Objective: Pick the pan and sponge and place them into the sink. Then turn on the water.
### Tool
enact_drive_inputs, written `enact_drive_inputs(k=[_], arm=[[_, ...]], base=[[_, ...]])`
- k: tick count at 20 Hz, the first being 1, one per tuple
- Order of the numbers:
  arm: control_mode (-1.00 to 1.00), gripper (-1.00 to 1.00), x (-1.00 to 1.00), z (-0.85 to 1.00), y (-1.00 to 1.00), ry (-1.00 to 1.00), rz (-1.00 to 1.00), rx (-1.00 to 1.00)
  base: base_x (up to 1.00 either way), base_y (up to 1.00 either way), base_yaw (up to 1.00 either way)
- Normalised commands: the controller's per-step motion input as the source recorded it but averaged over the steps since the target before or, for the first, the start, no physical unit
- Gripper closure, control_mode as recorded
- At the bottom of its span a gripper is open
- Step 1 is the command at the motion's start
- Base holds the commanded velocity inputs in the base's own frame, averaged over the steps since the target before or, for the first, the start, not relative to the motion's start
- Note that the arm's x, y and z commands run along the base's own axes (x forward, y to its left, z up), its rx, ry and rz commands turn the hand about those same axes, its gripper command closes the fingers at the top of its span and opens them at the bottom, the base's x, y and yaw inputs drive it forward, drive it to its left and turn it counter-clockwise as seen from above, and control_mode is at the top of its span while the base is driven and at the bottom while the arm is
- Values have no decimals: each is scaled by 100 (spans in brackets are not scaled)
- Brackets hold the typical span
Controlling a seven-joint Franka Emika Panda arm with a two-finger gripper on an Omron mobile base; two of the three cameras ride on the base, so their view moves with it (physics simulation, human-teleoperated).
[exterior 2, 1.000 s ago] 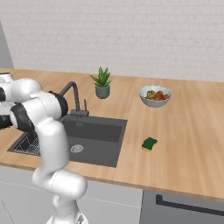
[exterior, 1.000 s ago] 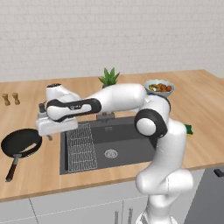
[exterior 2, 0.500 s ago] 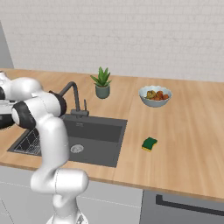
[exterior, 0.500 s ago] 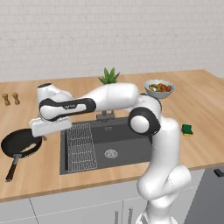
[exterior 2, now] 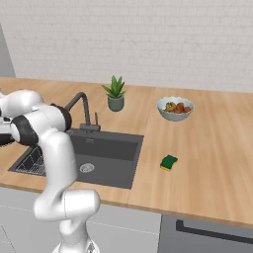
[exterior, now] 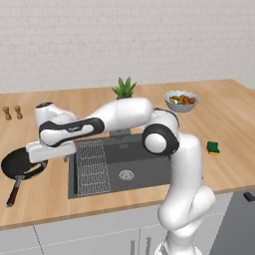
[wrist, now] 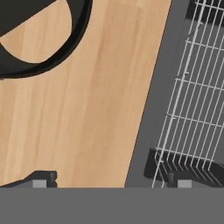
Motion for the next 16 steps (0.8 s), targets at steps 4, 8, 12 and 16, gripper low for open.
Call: enact_drive_inputs(k=[4,8,12,16], arm=[[-100,-100,-20,-8,23,0,-8,0],[-100,-100,-14,-8,39,0,-12,0],[-100,-100,-1,-5,38,0,-12,0],[-100,-100,0,-5,25,0,-5,-3]], base=[[0,0,0],[0,0,0],[0,0,0],[0,0,0]])
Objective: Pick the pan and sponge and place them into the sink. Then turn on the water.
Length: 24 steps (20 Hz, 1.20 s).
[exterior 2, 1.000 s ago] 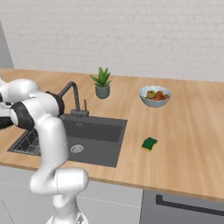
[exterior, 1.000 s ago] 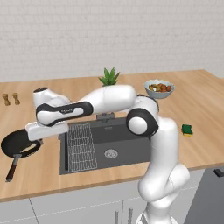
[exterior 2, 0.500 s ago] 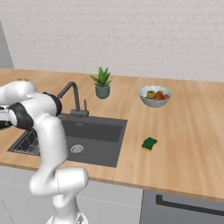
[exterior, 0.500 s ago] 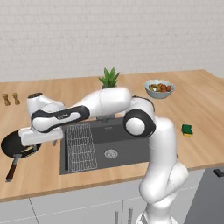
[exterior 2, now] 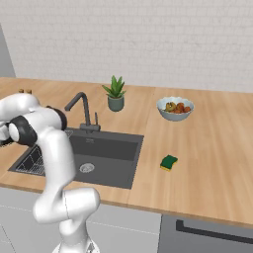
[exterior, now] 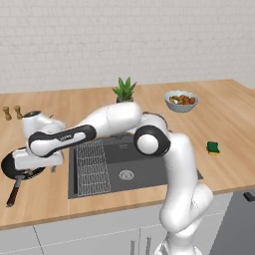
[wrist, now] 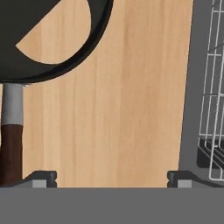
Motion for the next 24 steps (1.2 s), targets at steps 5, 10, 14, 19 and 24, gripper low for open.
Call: enact_drive_inputs(k=[5,10,14,19,24], arm=[[-100,-100,0,-8,19,0,0,-11],[-100,-100,0,-12,31,0,0,-3],[-100,-100,0,-11,38,0,0,0],[-100,-100,0,-18,35,0,0,-6],[-100,-100,0,-14,28,2,0,-7]], base=[[0,0,0],[0,0,0],[0,0,0],[0,0,0],[0,0,0]])
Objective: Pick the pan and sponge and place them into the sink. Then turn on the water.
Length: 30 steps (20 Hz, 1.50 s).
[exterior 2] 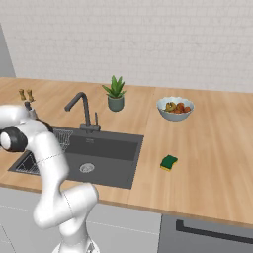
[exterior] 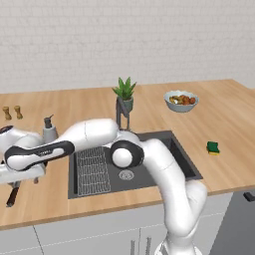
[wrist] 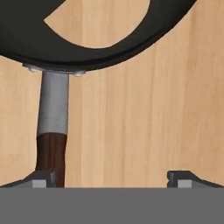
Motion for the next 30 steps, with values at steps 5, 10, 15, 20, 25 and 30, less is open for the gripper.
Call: enact_drive_inputs(k=[5,10,15,20,25,30], arm=[[-100,-100,0,-13,28,2,0,-6],[-100,-100,0,-15,29,2,0,-3],[-100,-100,0,-12,23,2,0,0],[-100,100,0,-27,1,4,0,0],[-100,100,0,-34,-7,6,0,0],[-100,100,0,-9,2,1,0,-1]], base=[[0,0,0],[0,0,0],[0,0,0],[0,0,0],[0,0,0],[0,0,0]])
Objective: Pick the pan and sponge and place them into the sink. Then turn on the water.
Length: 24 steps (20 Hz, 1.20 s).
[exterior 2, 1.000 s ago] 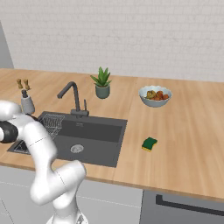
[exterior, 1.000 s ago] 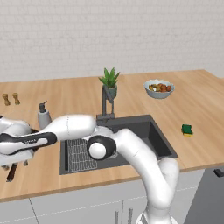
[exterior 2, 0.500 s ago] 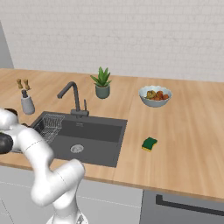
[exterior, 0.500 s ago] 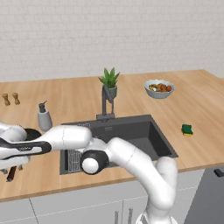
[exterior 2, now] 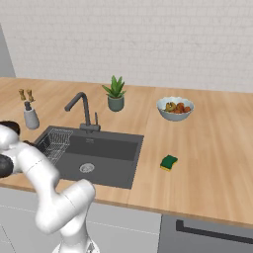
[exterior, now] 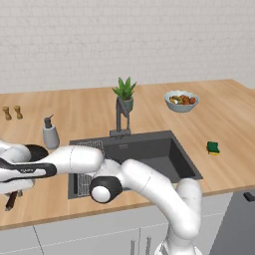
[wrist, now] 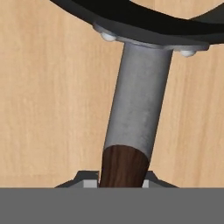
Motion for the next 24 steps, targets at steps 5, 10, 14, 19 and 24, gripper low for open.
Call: enact_drive_inputs(k=[5,10,14,19,24], arm=[[-100,100,0,2,-15,0,0,0],[-100,100,-3,48,-72,1,-13,0],[-100,100,-2,57,-56,3,-25,0],[-100,100,-8,8,-53,7,-24,-2],[-100,100,-1,0,-43,5,-12,0]], base=[[0,0,0],[0,0,0],[0,0,0],[0,0,0],[0,0,0]])
